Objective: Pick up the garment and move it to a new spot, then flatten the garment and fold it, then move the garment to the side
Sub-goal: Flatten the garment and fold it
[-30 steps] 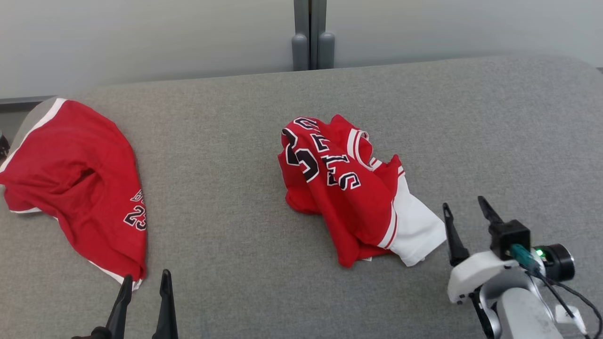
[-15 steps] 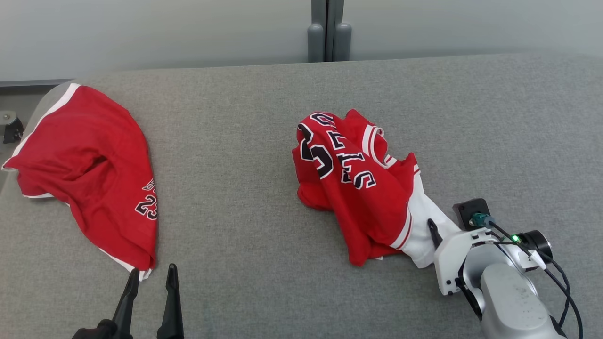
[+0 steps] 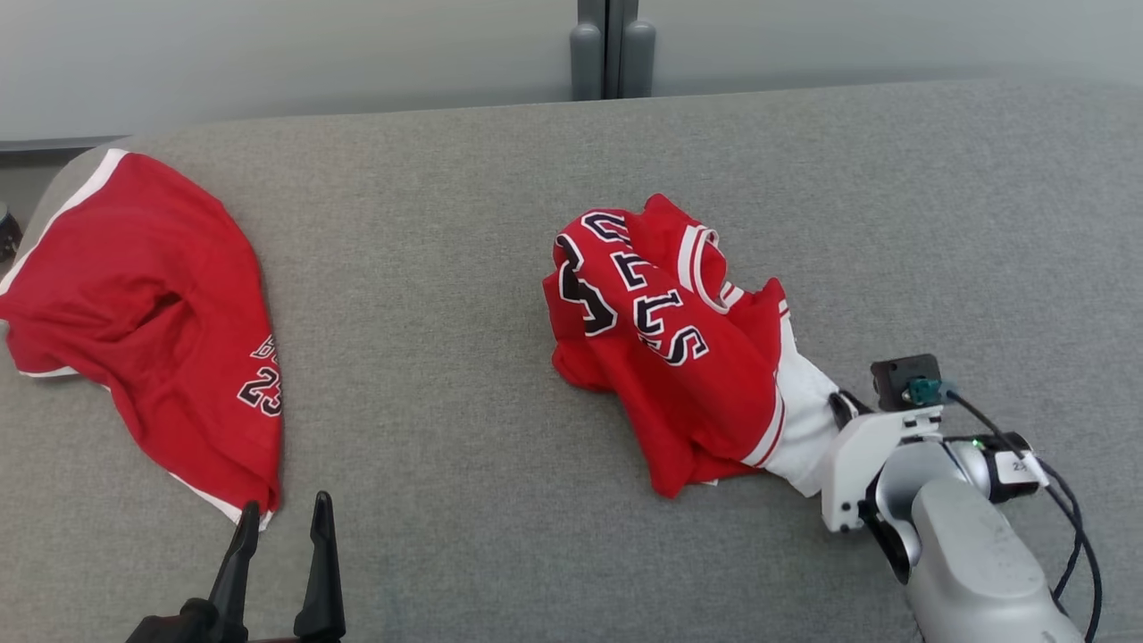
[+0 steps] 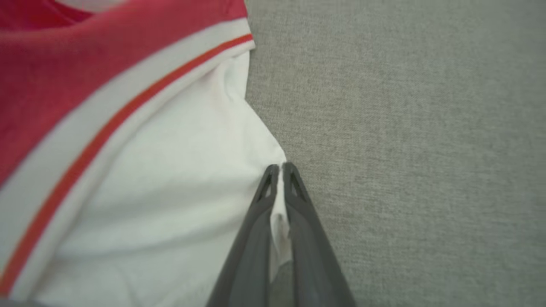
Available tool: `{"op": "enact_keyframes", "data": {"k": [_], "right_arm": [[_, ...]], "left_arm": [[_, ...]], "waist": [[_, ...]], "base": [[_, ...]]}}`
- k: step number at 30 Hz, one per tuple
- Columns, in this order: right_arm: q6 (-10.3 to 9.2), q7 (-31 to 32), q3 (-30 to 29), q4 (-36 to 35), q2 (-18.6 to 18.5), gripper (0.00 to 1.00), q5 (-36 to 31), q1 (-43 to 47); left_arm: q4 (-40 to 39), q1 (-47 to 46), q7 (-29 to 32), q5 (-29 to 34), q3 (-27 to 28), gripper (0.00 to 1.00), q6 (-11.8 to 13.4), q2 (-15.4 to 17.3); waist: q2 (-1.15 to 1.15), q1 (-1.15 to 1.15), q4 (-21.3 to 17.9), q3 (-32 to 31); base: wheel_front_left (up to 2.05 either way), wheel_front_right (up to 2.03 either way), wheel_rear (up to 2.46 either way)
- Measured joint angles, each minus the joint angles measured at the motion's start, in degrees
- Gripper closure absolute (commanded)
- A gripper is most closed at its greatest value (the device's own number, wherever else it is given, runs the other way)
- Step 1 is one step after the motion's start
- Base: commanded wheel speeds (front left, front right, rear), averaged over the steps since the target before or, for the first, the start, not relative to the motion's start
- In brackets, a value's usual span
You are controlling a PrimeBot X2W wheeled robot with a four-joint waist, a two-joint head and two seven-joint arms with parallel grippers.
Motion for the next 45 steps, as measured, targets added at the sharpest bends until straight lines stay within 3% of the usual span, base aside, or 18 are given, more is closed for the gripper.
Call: {"op": "enact_keyframes", "data": {"k": [4,8,19,25,30,31,32,33,38,45], "right_arm": [[-0.01,-1.93,-3.38,-3.46,-0.16,1.0,5.33,-3.37],[-0.01,-1.22,-9.31,-8.02,-0.79,1.0,4.9,-6.11],[-0.02,4.2,-26.8,-13.57,-6.41,1.0,-1.46,-8.03],[-0.02,5.1,-35.42,-14.14,-7.02,1.0,-6.76,-7.26],[-0.02,2.69,-39.25,-13.84,-6.02,1.0,-10.55,-6.3],[-0.02,1.69,-39.88,-13.89,-5.7,0.95,-11.48,-6.09],[-0.02,0.63,-40.02,-13.85,-5.45,0.56,-12.39,-5.88],[-0.02,-0.33,-39.79,-13.45,-5.32,0.0,-13.19,-5.81],[-0.02,-3.77,-37.07,-12.52,-4.55,0.0,-16.7,-4.56],[-0.02,-15.24,-29.49,-18.52,-2.05,0.0,-17.67,-0.57]], "left_arm": [[0.01,-0.11,0.0,0.0,-0.05,0.0,0.0,-0.01],[0.01,-0.14,0.0,0.0,-0.09,0.0,0.0,-0.05],[0.01,-0.89,0.0,-0.59,-1.0,0.0,0.0,-0.35],[0.07,-1.31,0.0,-0.93,-1.18,0.0,0.0,-0.33],[0.08,-1.41,0.0,-0.99,-1.24,0.0,0.0,-0.3],[0.08,-1.41,0.0,-0.99,-1.36,0.0,0.0,-0.29],[0.12,-1.41,0.0,-0.99,-1.42,0.0,0.0,-0.29],[0.14,-1.42,0.0,-0.99,-1.45,0.0,0.0,-0.26],[0.15,-1.43,0.0,-0.99,-1.53,0.0,0.0,-0.16],[0.11,-0.83,0.0,-0.99,-1.41,0.0,0.0,-0.18]], "waist": [[0.0,0.0,-0.84,0.16],[0.0,0.0,-1.66,0.04],[0.0,0.0,-2.06,0.74],[0.0,0.0,-1.84,1.34],[0.0,0.0,-2.05,1.39],[0.0,0.0,-2.15,1.36],[0.0,0.0,-2.25,1.33],[0.0,0.0,-2.35,1.25],[0.0,0.0,-2.77,0.87],[0.0,0.0,-3.13,-0.32]], "base": [[0.0,0.0,0.0],[0.0,0.0,0.0],[0.0,0.0,0.0],[0.0,0.0,0.0],[0.0,0.0,0.0],[0.0,0.0,0.0],[0.0,0.0,0.0],[0.0,0.0,0.0],[0.0,0.0,0.0],[0.0,0.0,0.0]]}}
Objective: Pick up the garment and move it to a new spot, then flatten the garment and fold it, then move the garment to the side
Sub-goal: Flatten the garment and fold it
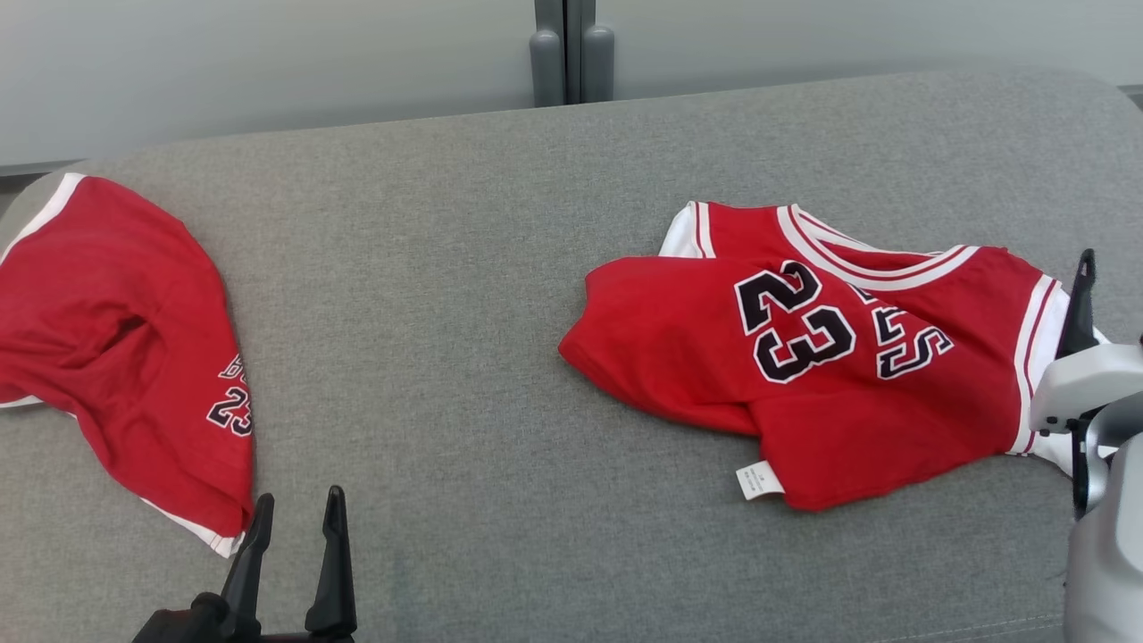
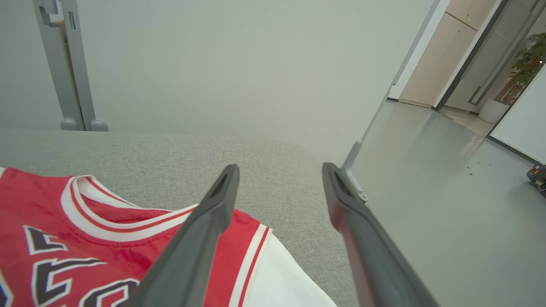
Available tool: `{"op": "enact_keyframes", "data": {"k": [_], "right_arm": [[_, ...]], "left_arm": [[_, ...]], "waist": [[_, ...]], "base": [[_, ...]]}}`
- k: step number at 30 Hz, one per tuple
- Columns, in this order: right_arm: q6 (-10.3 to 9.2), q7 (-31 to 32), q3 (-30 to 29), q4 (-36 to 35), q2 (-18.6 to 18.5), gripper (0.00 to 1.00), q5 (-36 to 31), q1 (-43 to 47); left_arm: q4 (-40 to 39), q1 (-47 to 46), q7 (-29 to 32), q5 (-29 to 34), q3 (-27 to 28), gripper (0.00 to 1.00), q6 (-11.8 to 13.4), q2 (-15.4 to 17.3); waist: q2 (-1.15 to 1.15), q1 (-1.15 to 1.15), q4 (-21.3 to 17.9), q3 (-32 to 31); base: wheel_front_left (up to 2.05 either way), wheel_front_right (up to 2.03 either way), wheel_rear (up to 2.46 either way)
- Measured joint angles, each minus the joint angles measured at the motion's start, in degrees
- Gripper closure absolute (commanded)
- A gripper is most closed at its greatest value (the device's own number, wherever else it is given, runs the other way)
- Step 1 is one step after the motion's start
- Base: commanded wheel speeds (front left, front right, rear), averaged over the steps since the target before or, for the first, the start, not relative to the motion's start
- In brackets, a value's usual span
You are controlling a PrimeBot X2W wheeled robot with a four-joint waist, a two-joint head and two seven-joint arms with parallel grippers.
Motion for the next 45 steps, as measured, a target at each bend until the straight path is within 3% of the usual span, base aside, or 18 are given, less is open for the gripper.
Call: {"op": "enact_keyframes", "data": {"k": [8,14,20,30,37,45], "right_arm": [[0.0,-2.61,15.07,-15.13,1.54,0.0,8.29,10.87],[0.0,-2.63,22.52,-24.3,1.74,0.0,12.72,20.9],[0.0,-2.61,25.84,-25.08,1.75,0.0,16.18,26.75],[0.0,-2.61,28.61,-24.88,1.77,0.0,18.6,28.14],[0.0,-2.61,29.96,-25.4,1.76,0.0,19.09,25.63],[0.0,-2.61,31.84,-26.5,1.77,0.0,20.04,23.07]], "left_arm": [[-0.2,0.69,0.0,-0.01,0.46,0.0,0.0,-0.13],[-0.27,0.64,0.0,-0.12,0.83,0.0,0.0,-0.22],[-0.12,0.79,0.0,-0.41,1.15,0.0,0.0,-0.3],[0.19,0.68,0.0,-0.34,0.2,0.0,0.0,-0.36],[3.52,-6.81,-0.03,-3.65,-8.13,0.0,0.0,0.65],[15.56,-20.85,2.53,-21.24,-24.77,0.0,0.0,1.98]], "waist": [[0.0,0.0,-0.62,-0.52],[0.0,0.0,-0.69,-0.38],[0.0,0.0,-0.75,-1.05],[0.0,0.0,-1.41,-0.72],[0.0,0.0,-2.31,1.36],[0.0,0.0,-4.77,4.92]], "base": [[0.0,0.0,0.0],[0.0,0.0,0.0],[0.0,0.0,0.0],[0.0,0.0,0.0],[0.0,0.0,0.0],[0.0,0.0,0.0]]}}
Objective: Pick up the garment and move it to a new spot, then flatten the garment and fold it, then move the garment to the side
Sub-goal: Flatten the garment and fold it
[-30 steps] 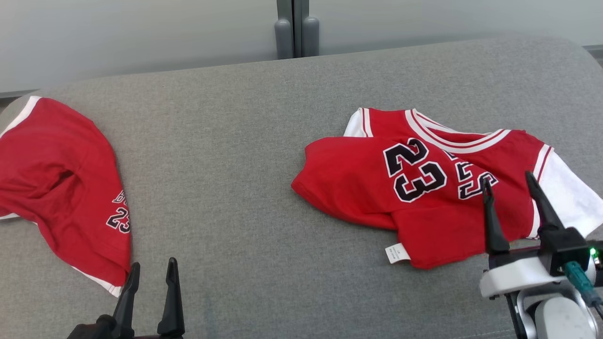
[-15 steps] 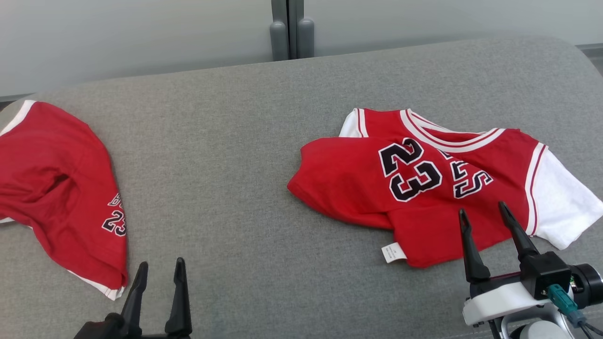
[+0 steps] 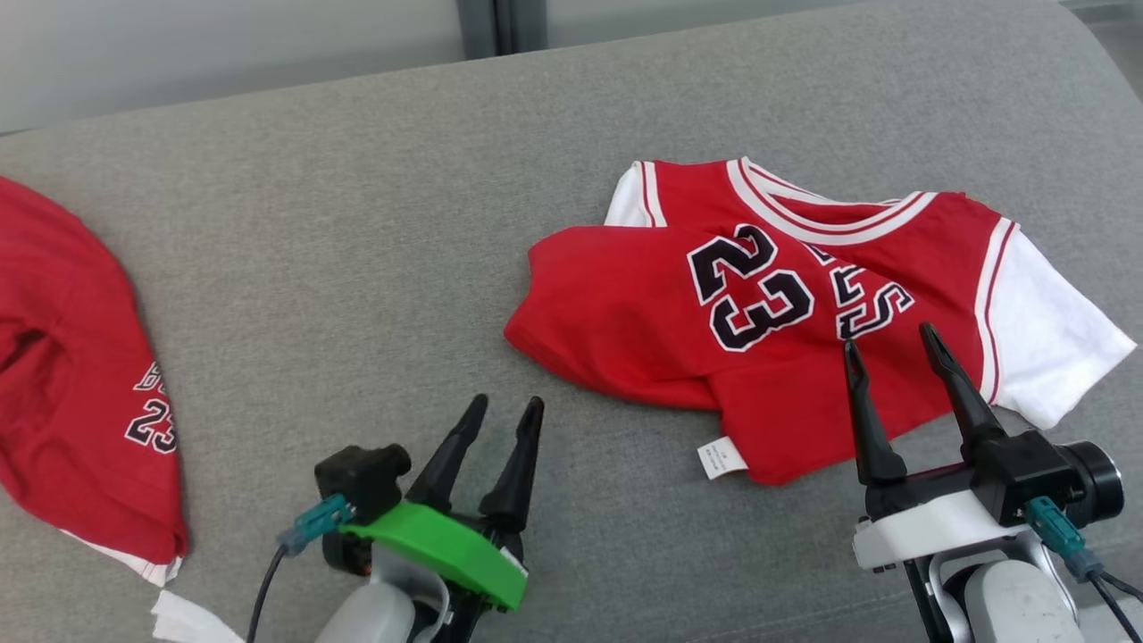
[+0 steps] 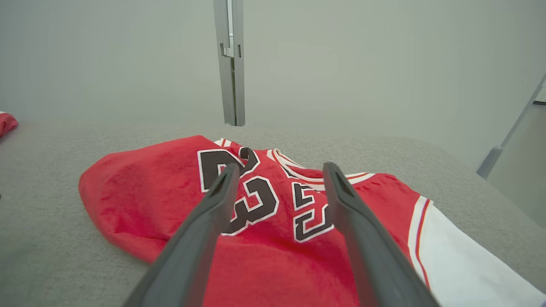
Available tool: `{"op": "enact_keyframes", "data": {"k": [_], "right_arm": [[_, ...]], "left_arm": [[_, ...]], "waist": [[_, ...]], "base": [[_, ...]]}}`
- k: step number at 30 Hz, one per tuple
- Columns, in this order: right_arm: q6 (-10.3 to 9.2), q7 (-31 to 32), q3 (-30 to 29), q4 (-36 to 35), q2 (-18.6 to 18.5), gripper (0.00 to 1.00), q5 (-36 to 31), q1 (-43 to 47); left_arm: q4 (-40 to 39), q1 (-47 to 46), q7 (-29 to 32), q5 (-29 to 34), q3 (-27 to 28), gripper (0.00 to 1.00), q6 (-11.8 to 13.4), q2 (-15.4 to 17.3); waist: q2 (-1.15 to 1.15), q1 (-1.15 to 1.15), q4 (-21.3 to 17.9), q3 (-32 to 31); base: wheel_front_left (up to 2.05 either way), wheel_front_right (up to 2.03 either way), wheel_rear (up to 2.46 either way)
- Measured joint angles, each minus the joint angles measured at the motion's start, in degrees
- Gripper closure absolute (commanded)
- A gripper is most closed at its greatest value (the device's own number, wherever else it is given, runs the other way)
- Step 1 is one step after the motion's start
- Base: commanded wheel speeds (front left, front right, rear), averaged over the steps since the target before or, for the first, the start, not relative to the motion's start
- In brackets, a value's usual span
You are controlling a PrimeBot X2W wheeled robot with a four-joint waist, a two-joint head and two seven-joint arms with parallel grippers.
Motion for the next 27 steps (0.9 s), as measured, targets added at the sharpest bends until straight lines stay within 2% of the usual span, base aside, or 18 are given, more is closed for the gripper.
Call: {"op": "enact_keyframes", "data": {"k": [5,8,21,22,23,27], "right_arm": [[0.0,0.0,0.12,-0.4,-0.01,0.0,0.79,-0.46],[0.0,0.0,0.15,-0.75,-0.02,0.0,1.12,-0.82],[0.0,0.0,0.01,-1.58,-0.03,0.0,1.69,-1.98],[0.0,-0.01,0.1,-1.57,-0.02,0.0,1.69,-2.13],[0.0,0.0,0.12,-1.53,-0.02,0.0,1.69,-2.24],[0.0,0.0,-0.62,-1.47,-0.01,0.0,2.02,-2.01]], "left_arm": [[3.21,-4.52,2.72,-6.83,-8.13,0.0,0.0,1.52],[5.0,-6.62,2.93,-9.69,-11.1,0.0,0.0,2.24],[12.03,-15.68,1.68,-18.91,-15.89,0.0,0.18,1.99],[12.26,-16.22,1.58,-19.02,-16.59,0.58,0.19,2.05],[12.5,-16.77,1.36,-19.03,-17.17,1.0,0.18,2.12],[12.25,-17.44,1.37,-18.03,-20.68,1.0,0.07,4.43]], "waist": [[0.0,0.0,-2.48,1.92],[0.0,0.0,-4.06,3.08],[0.0,0.0,-8.38,7.06],[0.0,0.0,-8.5,7.11],[0.0,0.0,-8.59,7.07],[0.0,0.0,-8.53,6.11]], "base": [[0.0,0.0,0.0],[0.0,0.0,0.0],[0.0,0.0,0.0],[0.0,0.0,0.0],[0.0,0.0,0.0],[0.0,0.0,0.0]]}}
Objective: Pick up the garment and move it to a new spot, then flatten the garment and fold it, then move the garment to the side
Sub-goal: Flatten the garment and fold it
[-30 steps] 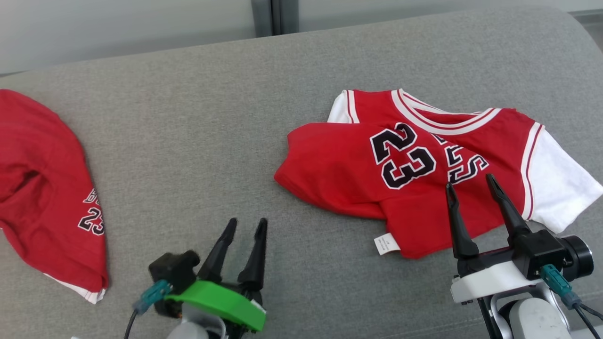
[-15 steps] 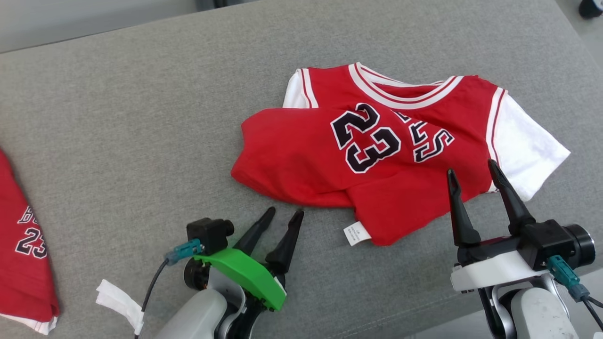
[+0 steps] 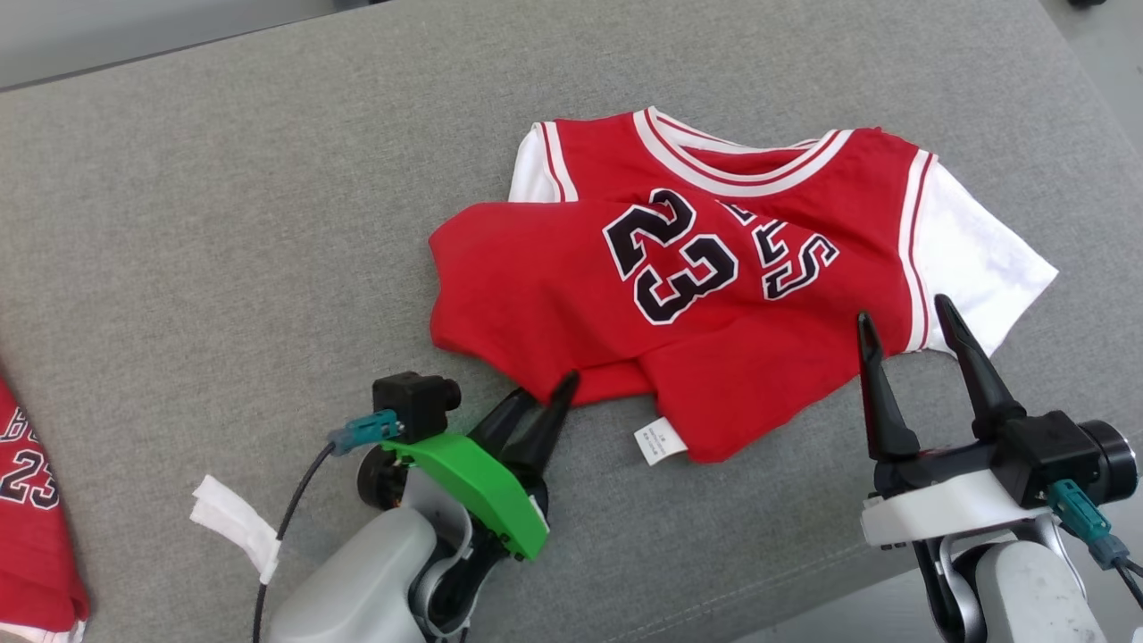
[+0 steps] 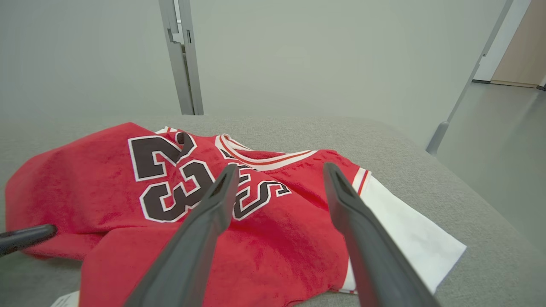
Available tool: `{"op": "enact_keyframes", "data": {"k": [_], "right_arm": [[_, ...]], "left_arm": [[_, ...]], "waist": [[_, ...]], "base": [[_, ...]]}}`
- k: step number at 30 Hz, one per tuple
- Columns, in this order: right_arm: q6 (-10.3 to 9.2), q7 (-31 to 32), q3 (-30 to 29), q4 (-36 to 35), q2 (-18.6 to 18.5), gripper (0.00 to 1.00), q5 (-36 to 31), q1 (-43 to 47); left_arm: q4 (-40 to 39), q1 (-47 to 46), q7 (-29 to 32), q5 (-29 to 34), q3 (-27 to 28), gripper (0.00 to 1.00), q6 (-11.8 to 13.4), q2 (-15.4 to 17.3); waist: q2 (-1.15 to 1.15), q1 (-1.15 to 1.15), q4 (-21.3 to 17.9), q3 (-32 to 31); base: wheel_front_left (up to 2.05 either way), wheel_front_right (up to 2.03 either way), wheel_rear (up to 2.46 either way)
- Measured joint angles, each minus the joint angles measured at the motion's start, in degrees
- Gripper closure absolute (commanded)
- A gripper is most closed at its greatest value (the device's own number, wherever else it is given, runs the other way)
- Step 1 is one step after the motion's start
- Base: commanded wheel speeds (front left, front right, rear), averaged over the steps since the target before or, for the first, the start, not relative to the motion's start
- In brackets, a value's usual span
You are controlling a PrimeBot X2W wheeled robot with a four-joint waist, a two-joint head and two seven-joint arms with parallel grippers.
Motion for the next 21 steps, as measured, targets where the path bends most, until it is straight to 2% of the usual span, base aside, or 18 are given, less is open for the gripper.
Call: {"op": "enact_keyframes", "data": {"k": [2,4,9,12,17,21], "right_arm": [[0.0,0.0,-0.91,0.0,-0.03,0.0,0.15,0.87],[0.0,-0.01,-1.43,0.27,-0.07,0.0,0.32,1.71],[0.0,0.0,-1.19,0.76,0.01,0.0,1.24,2.19],[0.0,-0.01,-1.05,0.98,-0.01,0.0,1.52,2.4],[0.0,-0.01,-0.71,1.26,0.01,0.0,1.53,2.42],[0.0,0.0,-0.73,1.34,0.01,0.0,1.56,2.41]], "left_arm": [[-1.2,0.2,0.02,-0.67,0.56,1.0,-0.07,1.31],[-3.67,0.44,1.11,-0.83,0.7,1.0,0.13,4.17],[-12.72,1.83,5.01,0.07,1.83,1.0,3.77,13.16],[-20.68,2.27,9.2,0.52,2.16,1.0,6.99,18.34],[-34.44,1.15,16.07,4.19,3.5,1.0,14.11,27.85],[-44.09,0.08,20.76,5.52,4.26,1.0,18.27,32.25]], "waist": [[0.0,0.0,0.44,-0.51],[0.0,0.0,1.3,-0.93],[0.0,0.0,3.64,-2.02],[0.0,0.0,5.02,-2.81],[0.0,0.0,6.92,-4.08],[0.0,0.0,7.4,-4.42]], "base": [[0.0,0.0,0.0],[0.0,0.0,0.0],[0.0,0.0,0.0],[0.0,0.0,0.0],[0.0,0.0,0.0],[0.0,0.0,0.0]]}}
